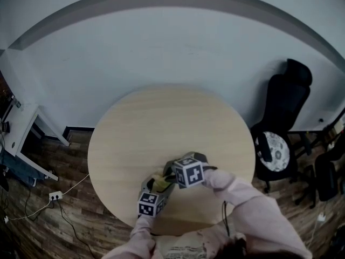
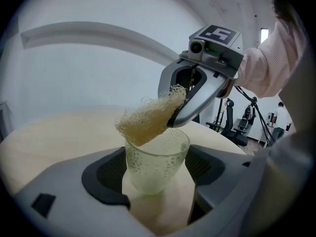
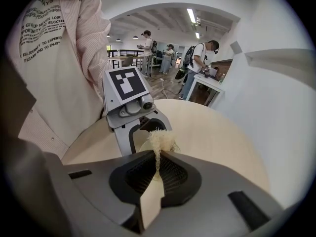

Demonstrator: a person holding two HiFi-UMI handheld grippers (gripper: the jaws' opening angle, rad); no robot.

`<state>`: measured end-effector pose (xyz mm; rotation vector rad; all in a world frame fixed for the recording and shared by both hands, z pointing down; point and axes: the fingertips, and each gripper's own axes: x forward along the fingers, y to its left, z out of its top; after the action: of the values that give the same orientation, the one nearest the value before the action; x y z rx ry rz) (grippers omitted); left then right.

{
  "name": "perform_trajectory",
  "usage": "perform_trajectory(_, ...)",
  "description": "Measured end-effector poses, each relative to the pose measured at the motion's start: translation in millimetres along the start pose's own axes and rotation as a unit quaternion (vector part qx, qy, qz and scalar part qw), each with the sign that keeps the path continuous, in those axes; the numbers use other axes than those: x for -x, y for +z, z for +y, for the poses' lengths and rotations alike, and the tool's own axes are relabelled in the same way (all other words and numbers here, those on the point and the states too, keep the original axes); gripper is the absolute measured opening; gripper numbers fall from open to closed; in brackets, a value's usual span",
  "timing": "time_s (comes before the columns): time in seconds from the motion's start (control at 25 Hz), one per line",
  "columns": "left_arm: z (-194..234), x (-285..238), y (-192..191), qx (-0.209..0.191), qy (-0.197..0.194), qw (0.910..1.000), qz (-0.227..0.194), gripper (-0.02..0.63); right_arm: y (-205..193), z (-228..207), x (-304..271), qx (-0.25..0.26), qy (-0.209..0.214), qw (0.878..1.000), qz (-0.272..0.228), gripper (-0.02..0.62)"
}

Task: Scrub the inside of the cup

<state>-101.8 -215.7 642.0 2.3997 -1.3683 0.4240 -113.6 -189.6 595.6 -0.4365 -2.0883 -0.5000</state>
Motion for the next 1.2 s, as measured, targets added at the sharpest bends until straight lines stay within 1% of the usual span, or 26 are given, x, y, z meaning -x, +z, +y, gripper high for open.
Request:
perform_trajectory(0.12,3.2,-1.4,0.2,0.000,0.004,1.0000,-0.006,0.371,-5.0,-1.1,-2.4,0.014,0.008,1.000,0.022,0.028)
perform_trajectory(0.32,0.6,0.6,-2.2,0.002,0.006,1.0000,-0.006,0.370,-12.8,4.3,-10.7,0.060,0.025,0.996,0.066,0.028)
perform_trajectory(0.48,1.6,-0.8,-0.4,0.000,0.005,0.9999,-0.012,0.370,-13.4,3.7,-13.2,0.069,0.036,0.994,0.081,0.028)
perform_trajectory(0.72,0.8,0.3,-4.5,-0.003,0.003,1.0000,-0.006,0.370,-13.9,4.9,-15.3,0.062,0.049,0.992,0.101,0.028)
perform_trajectory(0.96,0.6,1.1,-6.6,-0.005,0.001,1.0000,0.000,0.368,-14.0,5.1,-16.6,0.042,0.061,0.991,0.114,0.028)
perform_trajectory(1.12,-0.2,1.1,-2.2,-0.008,0.000,1.0000,-0.003,0.368,-14.8,6.0,-15.8,0.015,0.075,0.989,0.123,0.028)
perform_trajectory(1.2,0.3,1.1,-1.5,-0.010,0.001,0.9999,-0.003,0.368,-12.4,2.5,-18.8,0.000,0.074,0.990,0.117,0.026)
